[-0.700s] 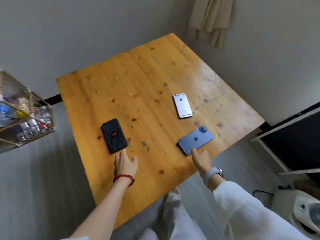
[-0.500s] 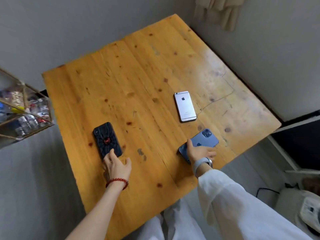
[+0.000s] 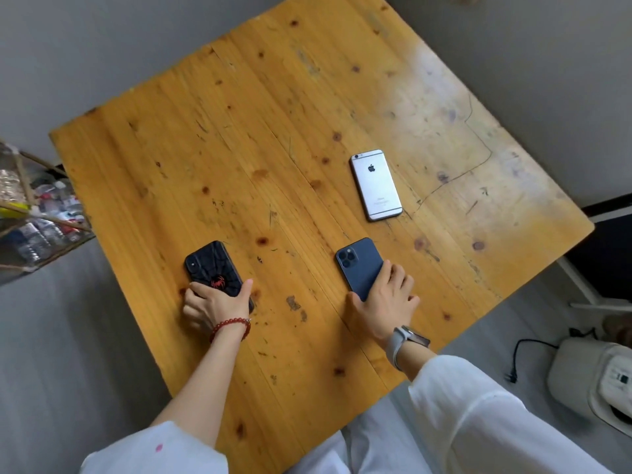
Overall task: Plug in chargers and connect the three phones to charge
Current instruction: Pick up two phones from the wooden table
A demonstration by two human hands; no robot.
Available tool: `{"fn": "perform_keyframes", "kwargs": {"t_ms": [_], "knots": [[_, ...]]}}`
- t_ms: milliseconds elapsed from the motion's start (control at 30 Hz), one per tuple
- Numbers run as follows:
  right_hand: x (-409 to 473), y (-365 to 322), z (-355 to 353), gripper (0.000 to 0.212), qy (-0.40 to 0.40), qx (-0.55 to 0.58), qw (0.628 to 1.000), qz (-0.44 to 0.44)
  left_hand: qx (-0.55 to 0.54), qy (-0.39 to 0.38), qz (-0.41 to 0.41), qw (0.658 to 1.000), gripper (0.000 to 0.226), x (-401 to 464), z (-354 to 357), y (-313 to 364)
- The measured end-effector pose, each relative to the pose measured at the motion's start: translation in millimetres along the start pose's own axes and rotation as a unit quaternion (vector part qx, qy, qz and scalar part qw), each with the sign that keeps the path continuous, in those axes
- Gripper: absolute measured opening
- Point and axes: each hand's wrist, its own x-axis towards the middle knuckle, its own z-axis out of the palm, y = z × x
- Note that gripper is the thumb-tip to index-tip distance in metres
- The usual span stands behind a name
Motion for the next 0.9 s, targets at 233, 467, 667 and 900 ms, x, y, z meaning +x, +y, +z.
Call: {"fn": "perform_keyframes", "kwargs": {"t_ms": [233,467,667,900], "knots": [[-31.4,-2.6,-4.6,0.064,-0.019,0.066,0.997,0.022,-0.021,-0.069,0.173,0.982,0.08,-21.9,-13.8,-22.7],[-98.8,43.8,-31.9,0.057,0.047,0.222,0.973,0.052,-0.045,-0.197,0.404,0.892,0.075,-100.1,-10.7,-10.8],[-171.3,127.1,-51.8,0.051,0.145,0.303,0.929,0.153,0.01,-0.281,0.532,0.799,0.075,-198.1,10.0,28.8],[-290.8,255.2,-35.4,0.041,0.24,0.39,0.839,0.294,0.039,-0.331,0.661,0.672,0.075,-358.2,48.2,14.4]]}}
